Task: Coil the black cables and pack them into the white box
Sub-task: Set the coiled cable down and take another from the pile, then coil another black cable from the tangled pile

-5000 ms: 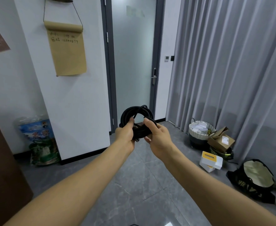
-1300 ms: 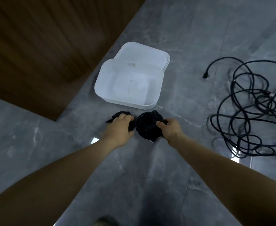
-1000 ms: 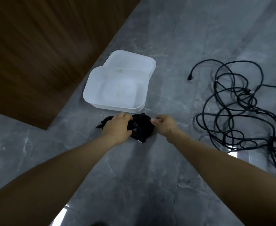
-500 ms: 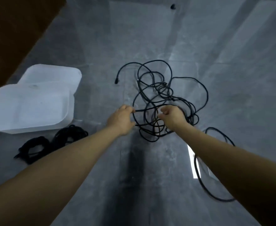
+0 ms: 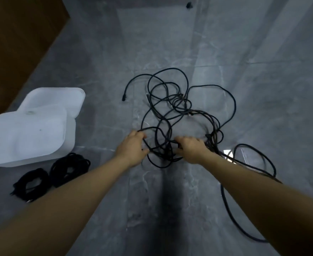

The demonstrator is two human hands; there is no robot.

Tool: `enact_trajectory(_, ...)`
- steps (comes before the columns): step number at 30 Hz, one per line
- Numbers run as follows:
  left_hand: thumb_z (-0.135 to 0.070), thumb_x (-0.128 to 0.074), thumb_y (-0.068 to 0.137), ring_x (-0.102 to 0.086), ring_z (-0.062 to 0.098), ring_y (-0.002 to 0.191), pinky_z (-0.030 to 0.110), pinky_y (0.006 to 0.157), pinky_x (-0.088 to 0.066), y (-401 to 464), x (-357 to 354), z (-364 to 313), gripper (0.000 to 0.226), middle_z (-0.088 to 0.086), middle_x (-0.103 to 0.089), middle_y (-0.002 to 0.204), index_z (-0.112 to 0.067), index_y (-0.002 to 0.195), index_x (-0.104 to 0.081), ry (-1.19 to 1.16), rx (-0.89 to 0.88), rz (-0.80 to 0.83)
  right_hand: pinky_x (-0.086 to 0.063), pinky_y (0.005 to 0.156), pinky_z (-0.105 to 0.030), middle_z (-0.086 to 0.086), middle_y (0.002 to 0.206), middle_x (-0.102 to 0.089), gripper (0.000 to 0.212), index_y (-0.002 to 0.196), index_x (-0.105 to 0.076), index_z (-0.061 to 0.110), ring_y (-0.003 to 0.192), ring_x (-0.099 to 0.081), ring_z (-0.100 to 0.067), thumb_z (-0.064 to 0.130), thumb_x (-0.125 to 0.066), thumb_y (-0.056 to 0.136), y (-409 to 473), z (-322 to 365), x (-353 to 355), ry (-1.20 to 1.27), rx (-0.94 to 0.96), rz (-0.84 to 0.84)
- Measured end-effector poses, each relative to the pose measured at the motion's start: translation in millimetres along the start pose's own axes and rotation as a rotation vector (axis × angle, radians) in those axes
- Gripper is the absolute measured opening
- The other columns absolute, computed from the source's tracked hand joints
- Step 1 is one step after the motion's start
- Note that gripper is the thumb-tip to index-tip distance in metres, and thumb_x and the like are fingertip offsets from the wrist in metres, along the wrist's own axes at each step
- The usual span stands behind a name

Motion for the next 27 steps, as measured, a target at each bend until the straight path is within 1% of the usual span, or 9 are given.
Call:
enact_trajectory(3, -0.028, -0.06, 0.09, -0.043, 0.022, 0.125, 0.038, 0.102, -0.041, 0.3, -0.8, -6.0, 0.049, 0.005, -0.04, 0.138, -0.017, 0.135, -0.043, 0.006, -0.004, 0.019, -0.028, 0.103, -0.038, -0.006, 0.127, -0.058, 0.04, 0.135, -0.043, 0.021, 0.122, -0.049, -0.028, 0.029, -0.048, 0.095, -11.7, -2.5, -12.4, -0.021, 0.054, 0.103)
enact_trajectory(5, -0.027, -0.06, 0.09, -0.043, 0.022, 0.125, 0.038, 0.103, -0.04, 1.4, -3.7, -13.4, 0.049, 0.005, -0.041, 0.138, -0.016, 0.134, -0.044, 0.003, -0.023, 0.029, -0.031, 0.106, -0.038, -0.005, 0.128, -0.058, 0.041, 0.136, -0.045, 0.022, 0.122, -0.049, -0.027, 0.024, -0.049, 0.095, -18.3, -7.6, -12.3, 0.005, 0.072, 0.161)
enact_trajectory(10, -0.024, -0.058, 0.091, -0.043, 0.021, 0.124, 0.036, 0.105, -0.038, 3.9, -19.0, -34.6, 0.046, 0.006, -0.042, 0.136, -0.015, 0.134, -0.044, 0.0, -0.069, 0.058, -0.047, 0.094, -0.039, -0.008, 0.113, -0.065, 0.028, 0.12, -0.06, 0.014, 0.105, -0.059, -0.027, 0.015, -0.05, 0.094, -45.7, -22.7, -17.4, 0.003, 0.117, 0.315)
enact_trajectory(12, -0.022, -0.055, 0.093, -0.045, 0.022, 0.122, 0.037, 0.104, -0.04, 8.9, -21.8, -42.7, 0.04, 0.006, -0.044, 0.134, -0.015, 0.131, -0.047, -0.021, -0.087, 0.041, -0.048, 0.09, -0.035, -0.006, 0.106, -0.064, 0.026, 0.116, -0.062, 0.013, 0.098, -0.058, -0.023, 0.012, -0.048, 0.094, -56.0, -28.2, -17.4, 0.007, 0.121, 0.366)
enact_trajectory(16, -0.02, -0.052, 0.094, -0.048, 0.023, 0.119, 0.038, 0.101, -0.042, 30.4, -19.7, -64.0, 0.039, 0.006, -0.042, 0.134, -0.014, 0.132, -0.045, -0.087, -0.105, -0.015, -0.047, 0.09, -0.031, -0.006, 0.11, -0.065, 0.028, 0.118, -0.062, 0.012, 0.102, -0.059, -0.022, 0.007, -0.049, 0.093, -56.6, -36.8, -6.0, 0.053, 0.116, 0.37)
enact_trajectory(21, -0.023, -0.05, 0.096, -0.032, 0.024, 0.134, 0.038, 0.11, -0.033, 65.3, -31.6, -94.3, 0.053, 0.003, -0.029, 0.149, -0.017, 0.145, -0.031, 0.014, -0.124, 0.013, -0.049, 0.09, -0.033, -0.002, 0.109, -0.066, 0.034, 0.119, -0.063, 0.02, 0.101, -0.059, -0.02, 0.016, -0.066, 0.085, -41.5, -47.1, 2.0, 0.15, 0.083, 0.353)
enact_trajectory(22, -0.025, -0.05, 0.096, -0.031, 0.024, 0.135, 0.038, 0.11, -0.033, 70.7, -36.1, -96.9, 0.052, 0.003, -0.029, 0.149, -0.017, 0.144, -0.032, 0.05, -0.116, 0.032, -0.049, 0.09, -0.032, 0.0, 0.109, -0.065, 0.037, 0.12, -0.063, 0.02, 0.101, -0.059, -0.02, 0.017, -0.068, 0.084, -39.7, -49.0, 3.8, 0.172, 0.077, 0.342)
enact_trajectory(24, -0.03, -0.05, 0.096, -0.035, 0.025, 0.131, 0.04, 0.108, -0.035, 77.1, -41.8, -97.5, 0.044, 0.004, -0.036, 0.143, -0.014, 0.136, -0.045, 0.115, -0.098, 0.043, -0.048, 0.089, -0.028, 0.0, 0.109, -0.064, 0.04, 0.12, -0.062, 0.02, 0.1, -0.058, -0.017, 0.02, -0.071, 0.082, -36.9, -54.4, 7.4, 0.225, 0.059, 0.308)
enact_trajectory(27, -0.033, -0.048, 0.097, -0.052, 0.027, 0.111, 0.039, 0.093, -0.044, 77.7, -39.5, -90.3, 0.029, 0.009, -0.056, 0.12, -0.013, 0.114, -0.059, 0.04, -0.085, 0.021, -0.047, 0.087, -0.025, 0.0, 0.112, -0.066, 0.042, 0.12, -0.062, 0.019, 0.098, -0.058, -0.014, 0.021, -0.073, 0.079, -36.0, -60.6, 13.6, 0.273, 0.03, 0.267)
Point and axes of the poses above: each hand's wrist, its own y-axis towards the middle knuckle, its own x-axis out of the back of the hand, z = x × y, the point moved 8 cm from there along y, towards the middle knuckle
